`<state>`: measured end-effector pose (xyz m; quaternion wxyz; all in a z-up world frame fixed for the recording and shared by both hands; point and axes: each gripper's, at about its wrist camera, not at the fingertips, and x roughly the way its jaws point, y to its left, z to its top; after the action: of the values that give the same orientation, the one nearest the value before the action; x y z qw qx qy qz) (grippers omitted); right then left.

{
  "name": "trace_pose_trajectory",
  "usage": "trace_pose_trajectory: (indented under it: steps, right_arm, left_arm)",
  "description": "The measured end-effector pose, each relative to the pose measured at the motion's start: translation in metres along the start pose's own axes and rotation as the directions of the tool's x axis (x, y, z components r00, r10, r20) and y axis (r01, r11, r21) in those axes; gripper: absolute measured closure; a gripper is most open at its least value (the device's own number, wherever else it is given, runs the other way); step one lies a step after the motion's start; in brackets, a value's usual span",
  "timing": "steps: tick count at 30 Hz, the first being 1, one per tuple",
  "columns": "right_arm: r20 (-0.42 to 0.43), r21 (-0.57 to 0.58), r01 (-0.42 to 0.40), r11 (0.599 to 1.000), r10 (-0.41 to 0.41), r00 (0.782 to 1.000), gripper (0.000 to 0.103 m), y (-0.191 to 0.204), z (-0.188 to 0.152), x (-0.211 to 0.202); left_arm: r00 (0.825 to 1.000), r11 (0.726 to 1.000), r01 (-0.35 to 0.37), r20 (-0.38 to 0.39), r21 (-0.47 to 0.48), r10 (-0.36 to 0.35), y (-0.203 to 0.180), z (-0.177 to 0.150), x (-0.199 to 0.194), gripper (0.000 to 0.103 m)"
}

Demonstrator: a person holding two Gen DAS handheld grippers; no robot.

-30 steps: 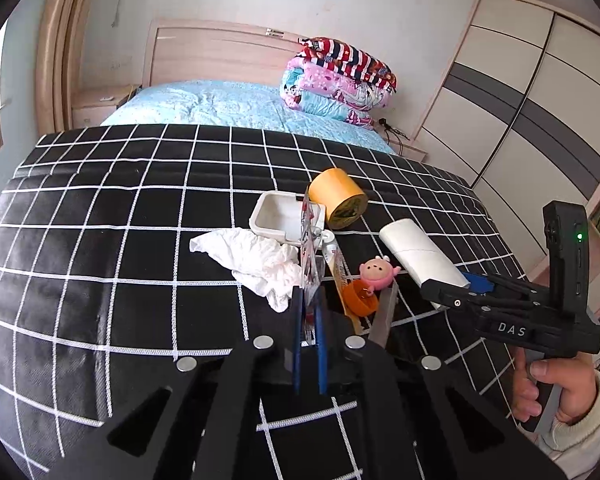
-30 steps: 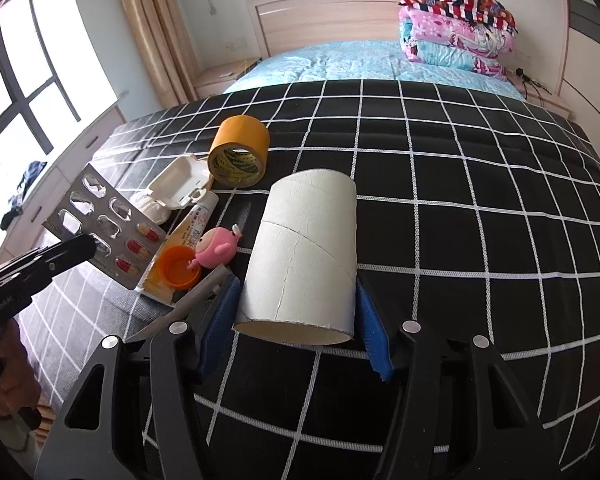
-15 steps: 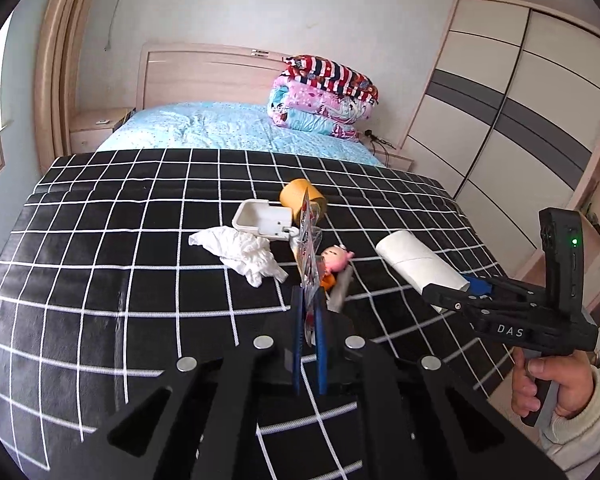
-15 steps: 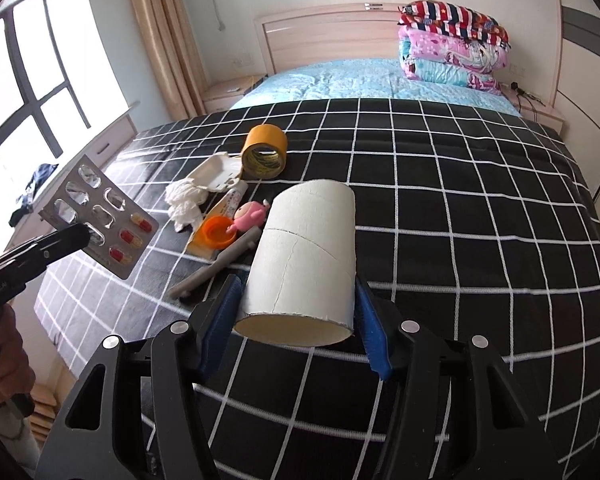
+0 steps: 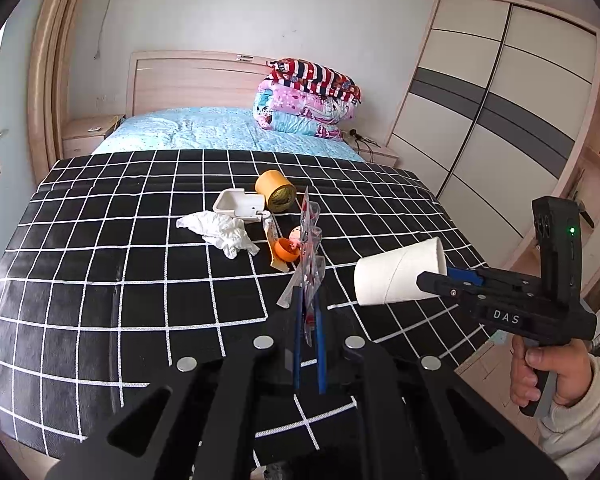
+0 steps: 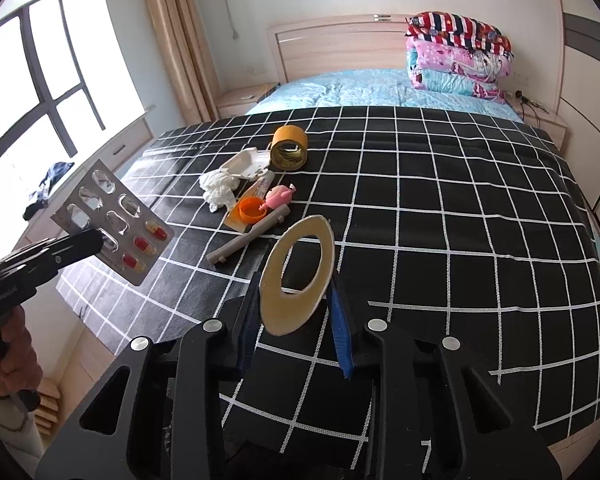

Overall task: Collect trash
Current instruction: 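Lift the blister pack and paper tube with both tools and carry them over the black bin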

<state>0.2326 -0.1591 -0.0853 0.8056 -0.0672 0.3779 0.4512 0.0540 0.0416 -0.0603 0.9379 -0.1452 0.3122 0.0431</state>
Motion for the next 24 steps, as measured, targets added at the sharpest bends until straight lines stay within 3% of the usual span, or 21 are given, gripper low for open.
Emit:
trace_pose_trajectory:
  steps: [13, 24]
  right_arm:
    - [0.022, -0.058, -0.036, 0.998, 0.037, 0.999, 0.073, 0.011, -0.019, -0.045]
    - [-0.026, -0.116, -0.098, 0.988, 0.095, 0.995, 0.073, 0.033, -0.05, -0.088]
  left_arm:
    - [0.999, 0.996, 0.052, -0.017, 0.071, -0.051, -0.02, -0.02, -0.024, 0.098]
    - [0.993, 0.987, 0.102, -0.064, 0.123, -0.094, -0.044, -0.048, -0.046, 0.098]
